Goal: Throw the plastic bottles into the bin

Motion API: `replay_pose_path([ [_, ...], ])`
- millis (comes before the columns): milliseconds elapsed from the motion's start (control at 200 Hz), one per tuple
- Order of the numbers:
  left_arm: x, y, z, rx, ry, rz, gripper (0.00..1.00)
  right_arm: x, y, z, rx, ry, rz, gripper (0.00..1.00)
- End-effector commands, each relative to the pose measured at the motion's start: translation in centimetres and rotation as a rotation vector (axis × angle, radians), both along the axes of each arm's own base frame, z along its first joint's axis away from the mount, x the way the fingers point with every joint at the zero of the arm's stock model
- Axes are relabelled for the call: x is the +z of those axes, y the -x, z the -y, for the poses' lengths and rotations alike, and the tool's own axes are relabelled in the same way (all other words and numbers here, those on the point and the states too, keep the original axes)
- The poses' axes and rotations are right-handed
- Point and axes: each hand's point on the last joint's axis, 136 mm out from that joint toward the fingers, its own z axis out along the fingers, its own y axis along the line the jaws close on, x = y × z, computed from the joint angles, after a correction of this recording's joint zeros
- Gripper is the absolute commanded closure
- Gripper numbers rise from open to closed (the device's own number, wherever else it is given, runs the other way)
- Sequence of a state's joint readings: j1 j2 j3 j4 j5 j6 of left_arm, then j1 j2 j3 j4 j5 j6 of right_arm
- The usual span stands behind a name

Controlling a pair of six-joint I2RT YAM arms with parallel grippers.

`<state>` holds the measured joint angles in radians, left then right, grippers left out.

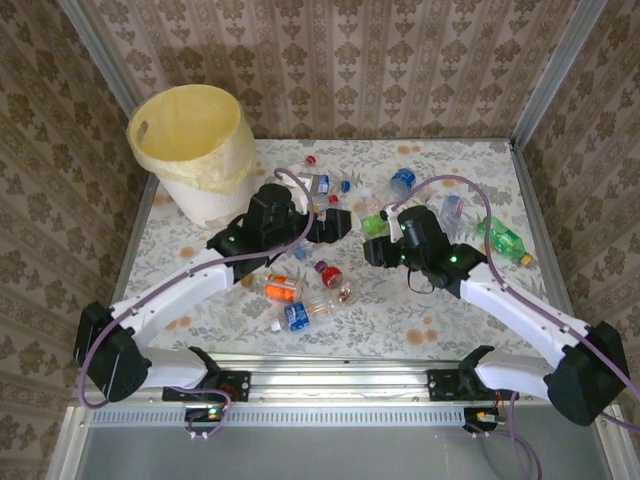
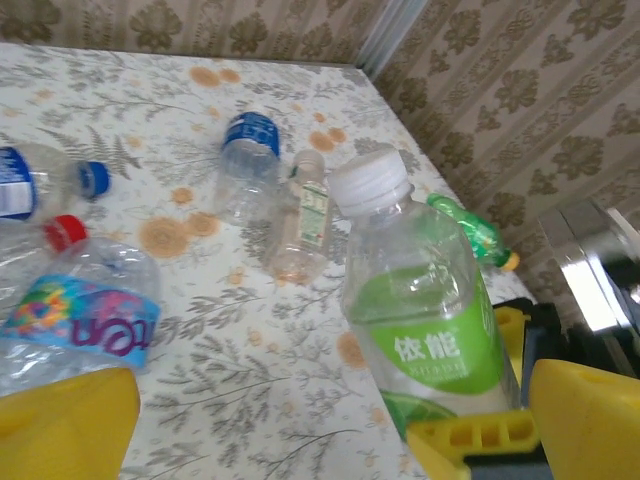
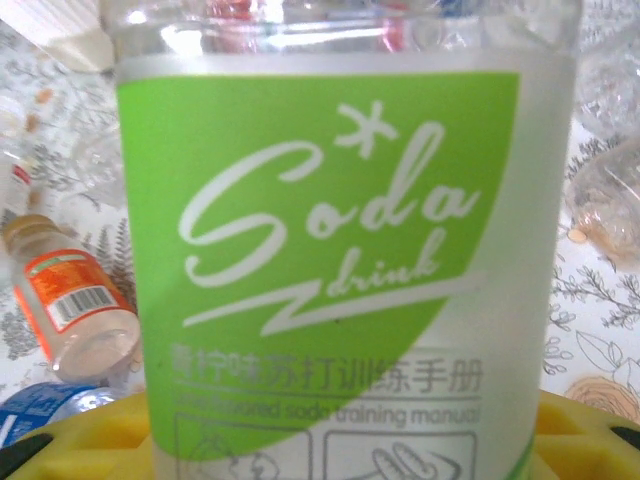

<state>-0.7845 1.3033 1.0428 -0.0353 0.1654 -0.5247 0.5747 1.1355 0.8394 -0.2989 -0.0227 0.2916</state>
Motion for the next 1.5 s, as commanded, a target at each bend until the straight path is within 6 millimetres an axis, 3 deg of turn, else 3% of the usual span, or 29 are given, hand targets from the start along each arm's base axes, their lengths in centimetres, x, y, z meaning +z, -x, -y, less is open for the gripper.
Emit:
replay_pose_path([
  [0,3.8,0.4,2.1,-0.081,0.157,0.032,0.00,1.5,0.2,-0.3,0.003,-0.046,0.091,0.50],
  [475,0.8,0.4,5.1,-0.130,0.136,-0.039,0.00,3.2,1.8,-2.5,0.100,-0.093,0.154,0.50],
  [765,0.6,0.6,6.5,-0.172,0.153,-0.049,0.03,3.3,2.5,-3.9,0.156,-0.117,0.151,0.49],
  [875,0.0,0.6,6.6,-0.170,0.142,-0.063,0.09,3.3,2.7,-4.1,0.170,-0.123,0.147,0.48],
  [1205,-0.7,0.2,6.5,-0.168,0.120,-0.077,0.44,3.3,2.8,-4.3,0.183,-0.131,0.147,0.44],
  [1495,-0.6,0.1,6.0,-0.162,0.112,-0.064,0.54,3.1,2.9,-4.2,0.179,-0.129,0.145,0.33],
])
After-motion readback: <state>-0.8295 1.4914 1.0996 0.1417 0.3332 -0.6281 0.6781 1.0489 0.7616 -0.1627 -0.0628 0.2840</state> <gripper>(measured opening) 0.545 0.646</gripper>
